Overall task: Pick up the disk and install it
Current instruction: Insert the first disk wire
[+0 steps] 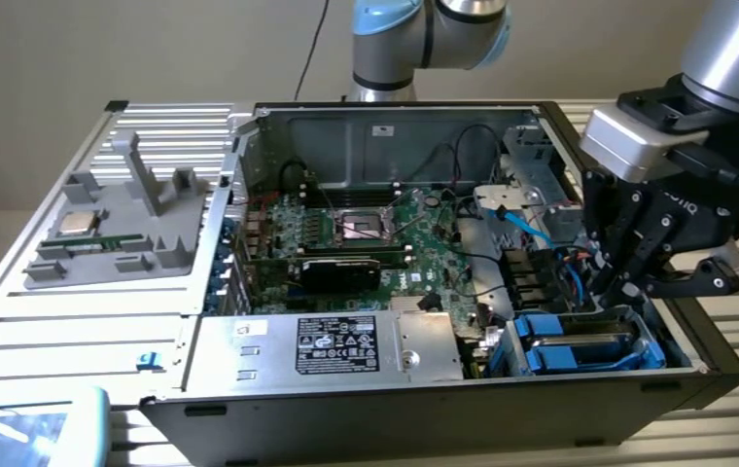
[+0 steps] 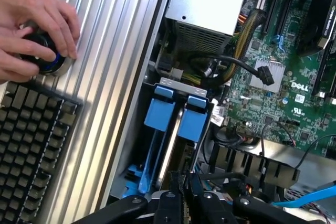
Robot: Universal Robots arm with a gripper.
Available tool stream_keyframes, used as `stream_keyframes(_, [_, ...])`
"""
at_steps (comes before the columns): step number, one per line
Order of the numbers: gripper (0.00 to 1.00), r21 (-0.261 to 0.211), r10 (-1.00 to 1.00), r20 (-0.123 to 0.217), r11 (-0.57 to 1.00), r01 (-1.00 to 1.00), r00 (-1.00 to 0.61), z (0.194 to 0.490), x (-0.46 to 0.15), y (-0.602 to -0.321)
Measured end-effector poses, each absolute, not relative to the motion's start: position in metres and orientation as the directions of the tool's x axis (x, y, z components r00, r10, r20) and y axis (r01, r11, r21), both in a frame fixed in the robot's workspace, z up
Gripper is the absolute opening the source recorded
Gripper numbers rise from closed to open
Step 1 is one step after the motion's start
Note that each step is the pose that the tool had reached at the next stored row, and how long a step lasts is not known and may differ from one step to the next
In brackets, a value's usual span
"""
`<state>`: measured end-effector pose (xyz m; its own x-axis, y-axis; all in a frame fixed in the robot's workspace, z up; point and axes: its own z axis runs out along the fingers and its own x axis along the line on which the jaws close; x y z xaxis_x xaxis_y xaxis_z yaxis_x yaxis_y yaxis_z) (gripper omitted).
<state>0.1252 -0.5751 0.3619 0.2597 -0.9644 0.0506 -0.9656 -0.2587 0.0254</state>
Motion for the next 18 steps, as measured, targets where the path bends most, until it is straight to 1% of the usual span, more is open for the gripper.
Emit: stream_keyframes(18, [0.16, 0.025, -0.990, 0.051, -0.127, -0.992, 0.128, 0.3618, 0.1275, -0.5733])
